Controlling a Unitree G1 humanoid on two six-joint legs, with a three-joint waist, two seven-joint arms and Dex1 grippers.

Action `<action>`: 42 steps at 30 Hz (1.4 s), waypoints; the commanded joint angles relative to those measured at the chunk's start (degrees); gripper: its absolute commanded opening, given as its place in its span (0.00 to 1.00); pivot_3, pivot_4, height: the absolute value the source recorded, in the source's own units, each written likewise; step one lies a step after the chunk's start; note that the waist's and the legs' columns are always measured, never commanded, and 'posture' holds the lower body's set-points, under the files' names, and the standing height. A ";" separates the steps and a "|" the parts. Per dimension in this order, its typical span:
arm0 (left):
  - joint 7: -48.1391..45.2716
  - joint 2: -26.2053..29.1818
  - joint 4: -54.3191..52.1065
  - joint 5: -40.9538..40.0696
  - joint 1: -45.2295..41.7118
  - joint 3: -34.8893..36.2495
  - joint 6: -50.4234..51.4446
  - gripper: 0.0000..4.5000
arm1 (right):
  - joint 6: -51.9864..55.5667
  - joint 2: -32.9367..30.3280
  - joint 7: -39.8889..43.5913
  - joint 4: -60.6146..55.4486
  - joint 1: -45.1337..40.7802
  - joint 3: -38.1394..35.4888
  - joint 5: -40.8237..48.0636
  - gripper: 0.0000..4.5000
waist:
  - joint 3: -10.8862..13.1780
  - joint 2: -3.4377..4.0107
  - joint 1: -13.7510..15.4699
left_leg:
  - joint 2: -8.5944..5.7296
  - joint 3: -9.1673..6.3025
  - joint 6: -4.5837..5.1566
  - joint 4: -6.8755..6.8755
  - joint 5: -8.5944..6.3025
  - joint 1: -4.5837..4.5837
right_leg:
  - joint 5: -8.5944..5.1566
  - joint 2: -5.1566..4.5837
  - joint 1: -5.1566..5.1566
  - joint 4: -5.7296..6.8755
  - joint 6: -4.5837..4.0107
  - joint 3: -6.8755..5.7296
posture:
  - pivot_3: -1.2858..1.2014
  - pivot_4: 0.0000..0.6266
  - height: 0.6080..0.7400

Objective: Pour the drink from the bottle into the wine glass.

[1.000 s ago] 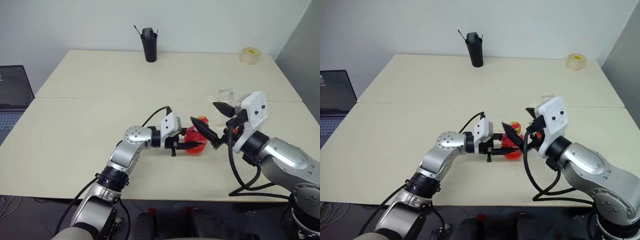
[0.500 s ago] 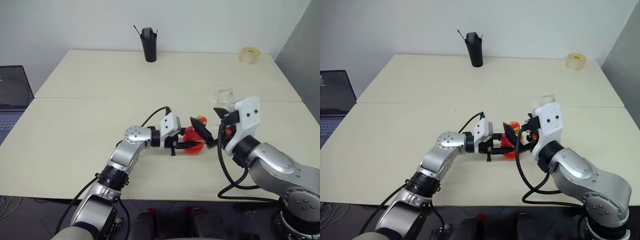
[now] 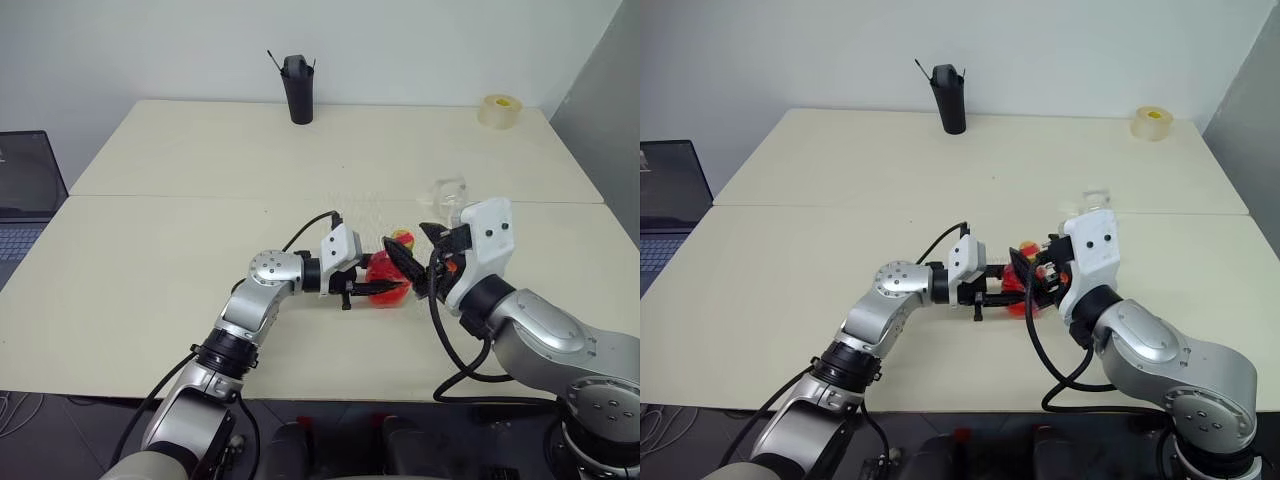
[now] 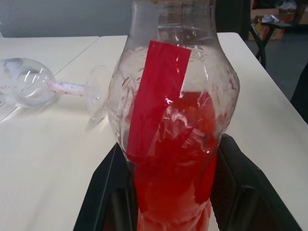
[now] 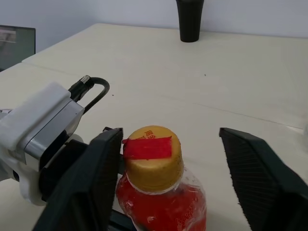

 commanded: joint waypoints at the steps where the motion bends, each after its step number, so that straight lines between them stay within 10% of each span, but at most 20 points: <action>1: -0.38 -0.26 -1.35 -0.37 -1.10 0.77 -1.59 0.34 | -1.51 -0.74 -0.59 -3.82 -0.73 -0.06 1.29 0.51 | 0.00 0.00 -0.01 | 0.00 0.00 0.00 0.00 0.00 0.00 | 0.00 0.00 0.00 0.00 0.00 0.00 | 0.52 0.24 1.00; 4: -0.42 -0.29 -1.30 -0.23 -1.10 0.80 -1.63 0.34 | -1.91 -1.23 -0.53 -3.68 -0.87 0.10 1.50 0.28 | 0.00 0.00 0.01 | 0.00 0.00 0.00 0.00 0.00 0.00 | 0.00 0.00 0.00 0.00 0.00 0.00 | 0.52 0.24 1.00; 10: -0.23 -0.46 -1.24 -0.04 -1.20 0.72 -1.55 0.32 | -2.74 -4.47 2.64 -2.70 -1.33 -0.60 2.17 0.27 | 0.00 0.00 0.01 | 0.00 0.00 0.01 -0.01 0.00 0.00 | 0.00 0.00 0.00 -0.01 0.00 -0.01 | 0.52 0.24 1.00; 21: -1.06 -0.89 -1.15 -0.43 -2.56 0.37 -0.81 0.22 | -17.74 -24.41 68.46 16.86 -12.32 3.57 -8.67 0.27 | 0.04 0.03 0.11 | -0.14 0.01 0.06 -0.02 0.00 0.01 | 0.00 0.03 0.03 -0.08 0.01 -0.10 | 0.52 0.24 1.00; 28: 0.26 -0.13 -4.08 -0.67 -0.99 0.83 0.84 0.21 | -31.14 -22.95 88.22 39.99 -17.31 8.88 -24.43 0.27 | 0.05 0.03 0.05 | -0.06 0.04 0.06 -0.01 0.00 0.04 | 0.00 0.02 0.01 -0.05 0.00 -0.05 | 0.52 0.24 1.00; 39: 0.51 0.01 -5.28 -0.70 -0.35 0.73 1.72 0.19 | -26.49 -22.95 87.52 41.10 -18.30 2.97 -24.37 0.27 | 0.06 0.03 0.26 | -0.05 0.01 0.03 0.03 0.02 0.01 | 0.00 -0.10 -0.01 -0.04 0.01 -0.06 | 0.52 0.24 1.00; 42: 0.16 -0.02 -5.28 -1.03 -0.39 0.49 1.83 0.18 | -20.71 -23.04 84.32 35.43 -17.82 -1.54 -18.52 0.50 | 0.06 0.03 0.30 | -0.03 0.00 0.03 0.03 0.02 0.00 | 0.00 -0.18 -0.02 -0.03 0.01 -0.05 | 0.52 0.24 1.00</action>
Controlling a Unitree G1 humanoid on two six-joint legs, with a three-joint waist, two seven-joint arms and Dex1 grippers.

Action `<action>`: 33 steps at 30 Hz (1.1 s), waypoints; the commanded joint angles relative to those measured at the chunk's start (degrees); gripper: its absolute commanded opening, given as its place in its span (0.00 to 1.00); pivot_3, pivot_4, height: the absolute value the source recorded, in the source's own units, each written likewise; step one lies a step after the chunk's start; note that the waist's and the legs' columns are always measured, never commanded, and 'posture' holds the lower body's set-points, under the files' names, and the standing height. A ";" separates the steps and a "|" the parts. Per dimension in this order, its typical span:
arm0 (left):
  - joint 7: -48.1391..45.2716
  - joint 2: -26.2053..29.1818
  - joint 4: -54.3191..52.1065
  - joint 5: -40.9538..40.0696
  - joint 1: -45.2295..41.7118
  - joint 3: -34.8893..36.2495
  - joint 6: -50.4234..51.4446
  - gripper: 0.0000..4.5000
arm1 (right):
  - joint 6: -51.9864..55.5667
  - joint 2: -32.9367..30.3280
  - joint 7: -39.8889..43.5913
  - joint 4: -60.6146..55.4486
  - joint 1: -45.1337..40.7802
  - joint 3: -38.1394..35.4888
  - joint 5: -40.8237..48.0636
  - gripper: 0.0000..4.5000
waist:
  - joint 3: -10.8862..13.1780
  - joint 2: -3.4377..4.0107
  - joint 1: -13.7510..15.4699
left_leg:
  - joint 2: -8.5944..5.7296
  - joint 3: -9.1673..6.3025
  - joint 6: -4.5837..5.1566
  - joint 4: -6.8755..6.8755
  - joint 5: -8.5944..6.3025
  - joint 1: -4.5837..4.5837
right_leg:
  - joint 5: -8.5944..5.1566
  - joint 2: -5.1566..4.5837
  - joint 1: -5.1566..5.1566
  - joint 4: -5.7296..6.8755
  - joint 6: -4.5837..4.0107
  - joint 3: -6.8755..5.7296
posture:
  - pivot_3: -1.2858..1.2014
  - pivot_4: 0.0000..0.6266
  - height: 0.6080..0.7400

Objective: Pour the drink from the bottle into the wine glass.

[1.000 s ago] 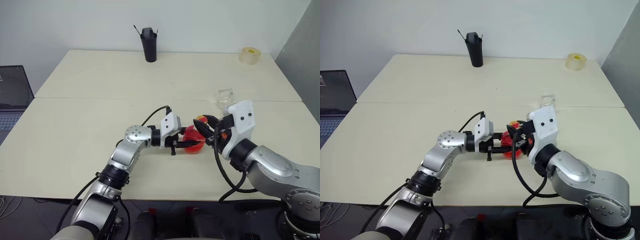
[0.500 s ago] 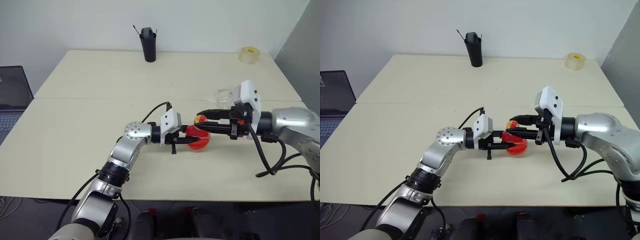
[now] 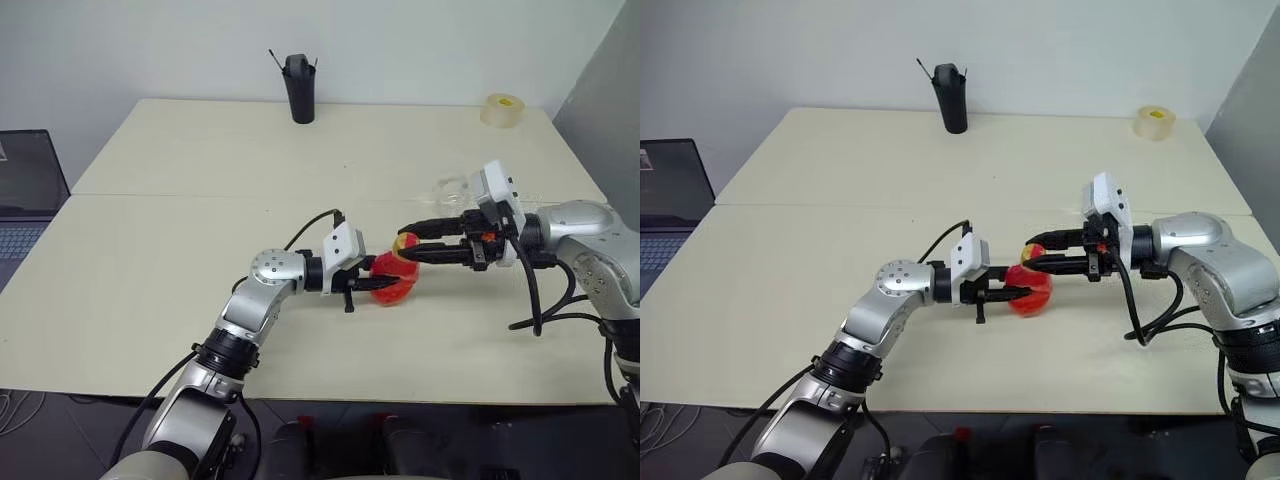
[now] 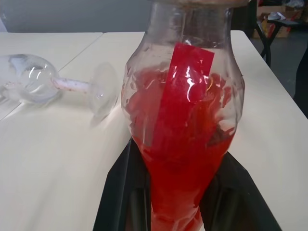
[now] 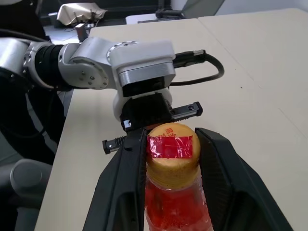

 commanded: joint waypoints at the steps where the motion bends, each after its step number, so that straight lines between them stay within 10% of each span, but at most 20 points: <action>1: -1.24 -0.07 -2.23 -1.05 -0.43 0.43 -1.03 0.18 | 5.97 -0.64 -6.78 -7.24 -0.45 -9.95 7.03 0.58 | 0.00 0.00 0.05 | 0.00 0.00 0.00 0.00 0.00 0.00 | 0.00 0.00 0.00 0.00 0.00 0.00 | 0.52 0.24 1.00; 7: -2.02 -1.37 -0.10 -0.72 -1.64 0.13 -2.11 0.18 | 12.24 1.31 -20.25 -17.73 2.96 -17.13 13.10 1.00 | 0.00 0.00 0.07 | 0.00 -0.01 0.01 -0.01 -0.01 -0.02 | 0.00 0.00 0.02 0.00 0.00 -0.01 | 0.52 0.24 1.00; 19: 0.60 -5.38 4.81 -0.79 -4.55 1.68 -3.83 0.18 | 19.48 10.42 -53.75 -36.30 12.53 -18.22 17.63 1.00 | -0.01 0.00 -0.12 | -0.01 -0.03 0.01 -0.01 0.00 -0.07 | 0.00 0.06 -0.01 0.02 0.00 0.03 | 0.52 0.24 1.00; 33: 0.83 -6.19 3.55 -0.69 -3.58 1.19 -3.69 0.18 | 17.86 14.13 -60.55 -34.19 14.71 -11.69 9.19 1.00 | -0.01 0.01 -0.14 | -0.03 -0.02 0.01 -0.02 0.01 -0.06 | 0.00 0.15 -0.01 0.02 0.00 -0.01 | 0.52 0.24 1.00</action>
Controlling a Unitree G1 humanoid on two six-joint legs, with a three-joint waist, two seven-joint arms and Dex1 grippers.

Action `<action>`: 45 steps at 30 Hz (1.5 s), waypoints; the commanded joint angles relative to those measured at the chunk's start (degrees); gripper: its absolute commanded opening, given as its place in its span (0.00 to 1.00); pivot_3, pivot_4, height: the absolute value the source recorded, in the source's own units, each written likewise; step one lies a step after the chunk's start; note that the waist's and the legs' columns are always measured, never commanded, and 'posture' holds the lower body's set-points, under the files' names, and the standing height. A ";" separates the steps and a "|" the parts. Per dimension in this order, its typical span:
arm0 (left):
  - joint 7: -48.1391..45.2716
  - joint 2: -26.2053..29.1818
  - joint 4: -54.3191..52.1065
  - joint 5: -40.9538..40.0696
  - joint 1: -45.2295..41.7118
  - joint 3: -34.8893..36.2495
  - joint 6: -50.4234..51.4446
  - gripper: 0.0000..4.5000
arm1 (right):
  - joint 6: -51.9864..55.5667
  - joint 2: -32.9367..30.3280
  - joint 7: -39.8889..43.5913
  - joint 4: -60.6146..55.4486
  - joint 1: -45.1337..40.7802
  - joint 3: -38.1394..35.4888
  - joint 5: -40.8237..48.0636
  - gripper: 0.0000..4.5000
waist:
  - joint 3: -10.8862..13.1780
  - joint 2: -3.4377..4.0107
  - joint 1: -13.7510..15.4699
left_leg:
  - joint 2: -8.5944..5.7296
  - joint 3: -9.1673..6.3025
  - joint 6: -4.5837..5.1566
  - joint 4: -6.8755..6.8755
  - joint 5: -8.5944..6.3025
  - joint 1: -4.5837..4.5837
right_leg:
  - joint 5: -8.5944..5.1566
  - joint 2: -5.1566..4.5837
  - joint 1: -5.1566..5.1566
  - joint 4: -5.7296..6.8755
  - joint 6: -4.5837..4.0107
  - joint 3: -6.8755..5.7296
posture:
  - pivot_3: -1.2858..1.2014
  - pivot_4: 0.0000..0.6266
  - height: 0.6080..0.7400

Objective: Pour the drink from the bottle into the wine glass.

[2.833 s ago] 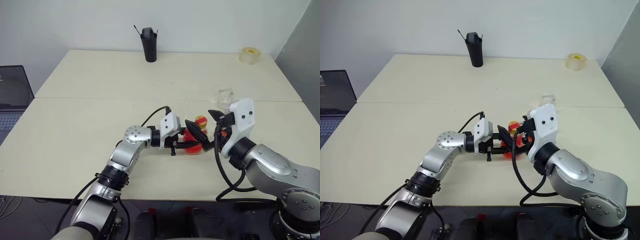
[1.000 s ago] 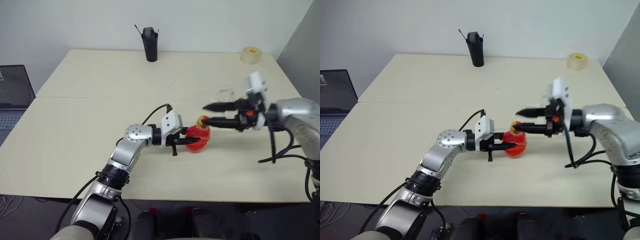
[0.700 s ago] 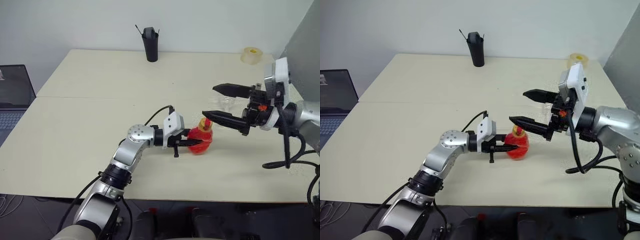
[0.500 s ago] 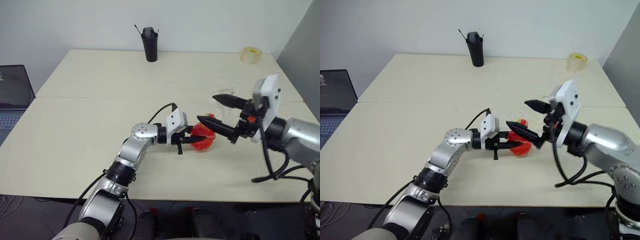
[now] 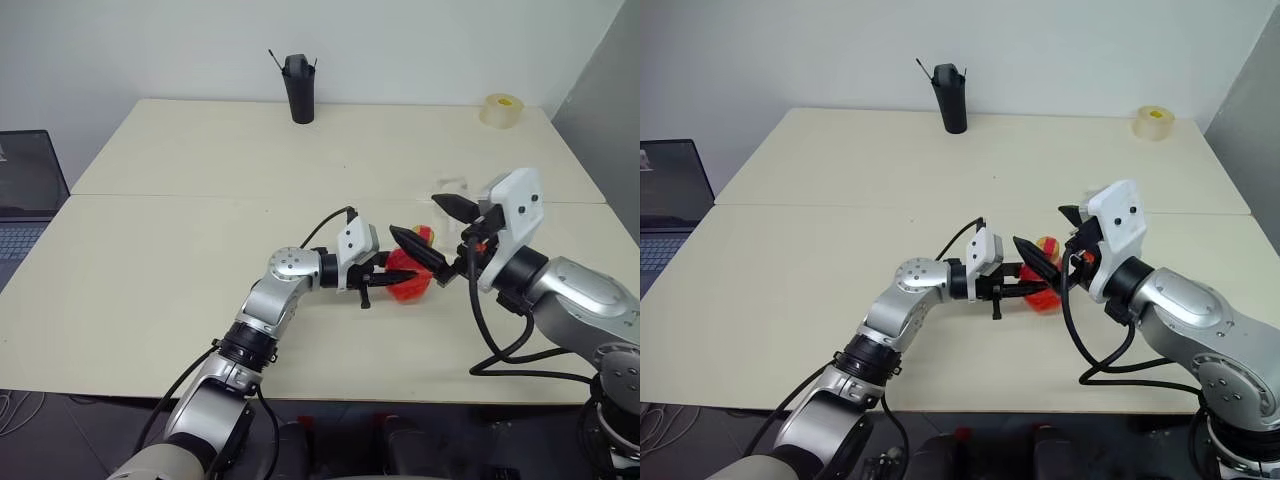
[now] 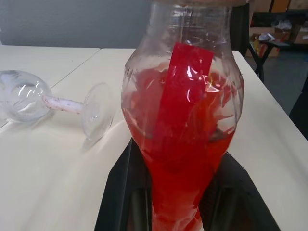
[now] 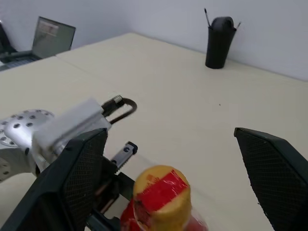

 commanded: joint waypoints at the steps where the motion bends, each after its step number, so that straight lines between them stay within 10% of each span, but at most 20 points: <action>1: 0.56 -0.23 -4.00 -0.78 -0.57 1.09 -0.92 0.18 | -2.11 1.49 -1.07 -0.16 0.12 0.46 -2.73 1.00 | 0.00 0.00 0.00 | 0.00 0.00 0.00 0.00 0.00 0.00 | 0.00 0.00 0.00 0.00 0.00 0.00 | 0.52 0.24 1.00; 18: 1.25 0.45 -4.80 -0.94 -0.37 0.99 -0.45 0.18 | -4.12 4.42 1.67 2.30 0.84 0.63 -9.90 1.00 | 0.00 0.00 0.00 | -0.01 0.00 0.00 0.00 0.00 0.00 | 0.00 0.00 0.00 0.00 0.00 -0.01 | 0.52 0.24 1.00; 45: 0.84 0.65 -3.47 -0.44 -0.43 0.82 -1.29 0.17 | -4.12 -3.33 2.01 -4.68 8.77 -7.60 7.53 1.00 | 0.00 0.00 -0.11 | -0.02 0.03 0.02 -0.01 0.00 0.01 | 0.00 0.01 0.02 0.00 0.00 0.02 | 0.52 0.24 1.00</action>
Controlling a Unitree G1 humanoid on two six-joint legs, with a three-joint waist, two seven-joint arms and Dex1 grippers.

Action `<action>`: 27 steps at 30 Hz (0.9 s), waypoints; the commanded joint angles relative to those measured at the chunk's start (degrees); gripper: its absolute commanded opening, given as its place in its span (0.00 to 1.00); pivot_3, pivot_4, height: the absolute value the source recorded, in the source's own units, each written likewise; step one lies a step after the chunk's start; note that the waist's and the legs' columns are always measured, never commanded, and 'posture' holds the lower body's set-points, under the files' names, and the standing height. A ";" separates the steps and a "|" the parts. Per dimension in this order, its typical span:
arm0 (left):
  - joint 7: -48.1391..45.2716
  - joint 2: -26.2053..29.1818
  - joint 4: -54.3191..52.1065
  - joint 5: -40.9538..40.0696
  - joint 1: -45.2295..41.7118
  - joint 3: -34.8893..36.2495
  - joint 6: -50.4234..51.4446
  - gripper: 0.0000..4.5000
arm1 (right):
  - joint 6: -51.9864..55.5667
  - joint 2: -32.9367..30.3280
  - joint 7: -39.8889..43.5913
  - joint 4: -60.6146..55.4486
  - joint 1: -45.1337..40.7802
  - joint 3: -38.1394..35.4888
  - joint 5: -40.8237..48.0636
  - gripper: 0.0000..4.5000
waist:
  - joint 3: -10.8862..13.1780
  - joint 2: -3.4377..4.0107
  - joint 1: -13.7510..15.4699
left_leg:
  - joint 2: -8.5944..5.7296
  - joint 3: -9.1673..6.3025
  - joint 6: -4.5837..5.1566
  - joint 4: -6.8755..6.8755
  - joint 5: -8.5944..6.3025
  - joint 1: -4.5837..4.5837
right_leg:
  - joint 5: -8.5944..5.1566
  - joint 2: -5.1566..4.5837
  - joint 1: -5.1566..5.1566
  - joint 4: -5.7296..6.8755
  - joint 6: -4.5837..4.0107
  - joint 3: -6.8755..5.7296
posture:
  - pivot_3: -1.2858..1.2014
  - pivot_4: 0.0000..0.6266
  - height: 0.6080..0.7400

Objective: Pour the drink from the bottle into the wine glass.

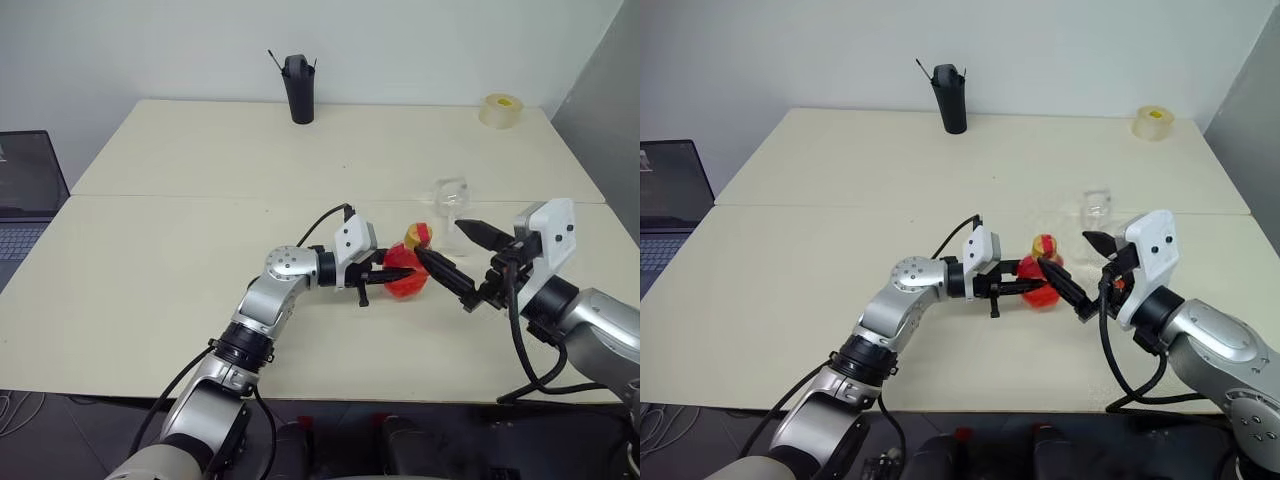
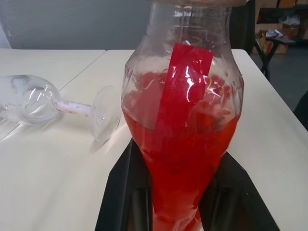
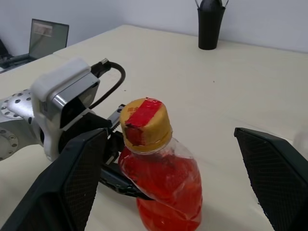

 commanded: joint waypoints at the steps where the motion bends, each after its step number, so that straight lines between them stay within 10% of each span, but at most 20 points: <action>1: -0.16 -0.41 -1.57 -0.52 -0.78 0.82 -1.49 0.17 | -1.63 0.11 -1.50 -0.02 -4.27 3.02 -2.08 1.00 | 0.00 0.00 -0.06 | 0.00 0.01 0.00 0.00 0.00 0.01 | 0.00 0.00 0.00 0.00 0.00 0.01 | 0.52 0.24 1.00; 27: 0.24 -0.11 -3.01 -0.47 0.07 0.61 -1.40 0.17 | -5.35 5.74 0.31 9.05 -9.24 7.65 -19.45 1.00 | 0.00 0.01 0.02 | -0.01 -0.02 -0.01 0.00 0.01 0.00 | 0.00 -0.02 -0.01 0.00 0.00 -0.01 | 0.52 0.24 1.00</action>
